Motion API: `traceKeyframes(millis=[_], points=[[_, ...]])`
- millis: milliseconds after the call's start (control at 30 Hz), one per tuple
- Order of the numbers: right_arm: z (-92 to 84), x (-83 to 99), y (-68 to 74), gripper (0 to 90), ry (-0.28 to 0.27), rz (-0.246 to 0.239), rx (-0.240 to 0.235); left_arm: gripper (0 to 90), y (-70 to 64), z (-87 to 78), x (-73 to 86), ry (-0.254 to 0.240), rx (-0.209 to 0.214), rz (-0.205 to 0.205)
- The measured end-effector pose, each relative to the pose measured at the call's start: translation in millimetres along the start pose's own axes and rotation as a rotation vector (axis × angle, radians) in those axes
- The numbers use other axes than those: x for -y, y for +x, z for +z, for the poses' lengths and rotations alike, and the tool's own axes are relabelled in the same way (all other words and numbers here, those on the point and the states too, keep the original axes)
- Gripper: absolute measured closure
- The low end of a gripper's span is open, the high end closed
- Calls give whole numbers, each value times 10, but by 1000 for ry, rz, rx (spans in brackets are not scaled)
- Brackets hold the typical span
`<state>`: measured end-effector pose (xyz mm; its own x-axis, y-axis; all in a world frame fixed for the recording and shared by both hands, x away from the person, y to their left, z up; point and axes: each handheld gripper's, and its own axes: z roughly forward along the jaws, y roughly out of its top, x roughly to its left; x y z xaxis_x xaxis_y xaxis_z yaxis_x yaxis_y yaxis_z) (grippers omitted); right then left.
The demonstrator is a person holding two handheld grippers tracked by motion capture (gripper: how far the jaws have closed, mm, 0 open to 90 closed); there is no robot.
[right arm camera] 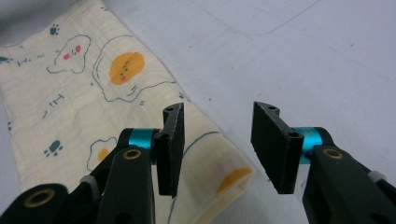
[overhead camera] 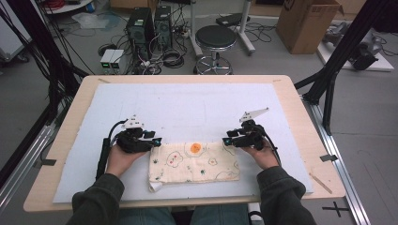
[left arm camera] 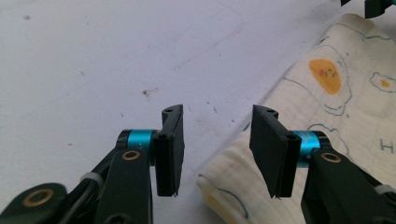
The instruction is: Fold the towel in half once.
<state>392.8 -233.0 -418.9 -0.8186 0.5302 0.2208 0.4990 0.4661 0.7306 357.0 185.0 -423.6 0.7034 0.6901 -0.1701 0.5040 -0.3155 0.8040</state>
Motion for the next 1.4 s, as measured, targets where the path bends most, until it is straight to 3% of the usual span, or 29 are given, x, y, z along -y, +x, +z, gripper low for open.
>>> traceKeyframes(millis=[33,167,267,467,600,933,1067,1400], points=[[7,2,-21,549,1,-3,-7,549,16,18,9,12,15,-18],[37,29,-79,576,28,34,-39,551,44,72,38,69,37,-16],[55,55,-98,626,57,50,-41,635,19,92,48,97,26,13],[93,62,-72,803,119,19,-6,821,-10,113,59,128,-7,49],[90,69,-57,847,133,0,-1,858,-15,93,62,136,-17,65],[37,145,-38,859,123,0,18,867,-22,52,154,86,-26,40],[36,150,-34,845,112,-6,24,856,-30,44,148,73,-20,65],[-114,124,17,654,-22,-11,16,668,-69,-90,92,-53,19,41]])
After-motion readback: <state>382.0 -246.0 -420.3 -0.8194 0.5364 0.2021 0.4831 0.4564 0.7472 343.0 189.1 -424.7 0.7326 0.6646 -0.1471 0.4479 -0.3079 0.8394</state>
